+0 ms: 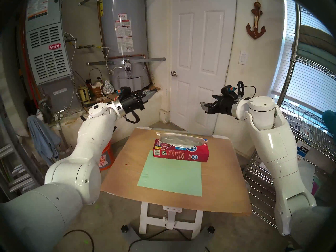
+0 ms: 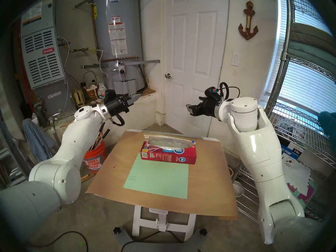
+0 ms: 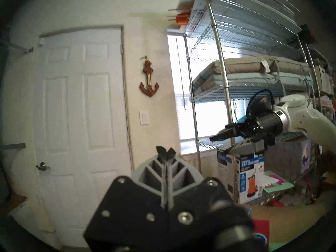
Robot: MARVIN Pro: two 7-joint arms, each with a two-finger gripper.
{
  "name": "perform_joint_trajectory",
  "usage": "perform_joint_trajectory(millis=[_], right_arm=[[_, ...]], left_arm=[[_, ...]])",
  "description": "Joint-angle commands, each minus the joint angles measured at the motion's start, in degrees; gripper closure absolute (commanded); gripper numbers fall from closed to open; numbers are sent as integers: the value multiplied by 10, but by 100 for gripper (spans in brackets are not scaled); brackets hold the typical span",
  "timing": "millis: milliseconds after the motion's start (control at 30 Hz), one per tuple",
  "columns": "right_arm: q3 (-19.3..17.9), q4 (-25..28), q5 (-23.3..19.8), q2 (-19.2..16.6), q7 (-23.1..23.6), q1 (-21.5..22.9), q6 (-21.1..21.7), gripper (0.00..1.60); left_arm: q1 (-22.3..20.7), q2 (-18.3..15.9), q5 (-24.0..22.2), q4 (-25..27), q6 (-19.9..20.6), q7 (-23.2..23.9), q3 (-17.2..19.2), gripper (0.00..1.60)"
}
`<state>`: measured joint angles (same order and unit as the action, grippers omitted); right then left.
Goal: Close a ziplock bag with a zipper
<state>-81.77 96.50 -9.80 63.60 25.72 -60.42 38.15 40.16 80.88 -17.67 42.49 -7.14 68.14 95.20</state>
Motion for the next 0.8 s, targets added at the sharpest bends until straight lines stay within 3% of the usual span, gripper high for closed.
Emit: perform_joint_trajectory(millis=[0, 300, 767], right_arm=[[-12, 21, 5, 36, -51, -6, 3, 0], [-17, 39, 17, 71, -122, -26, 9, 0], [-43, 50, 52, 126, -253, -59, 0, 0]], left_arm=[[3, 26, -21, 20, -7, -48, 28, 160], [19, 54, -21, 30, -19, -127, 49, 160], [32, 105, -1, 64, -22, -250, 46, 157]])
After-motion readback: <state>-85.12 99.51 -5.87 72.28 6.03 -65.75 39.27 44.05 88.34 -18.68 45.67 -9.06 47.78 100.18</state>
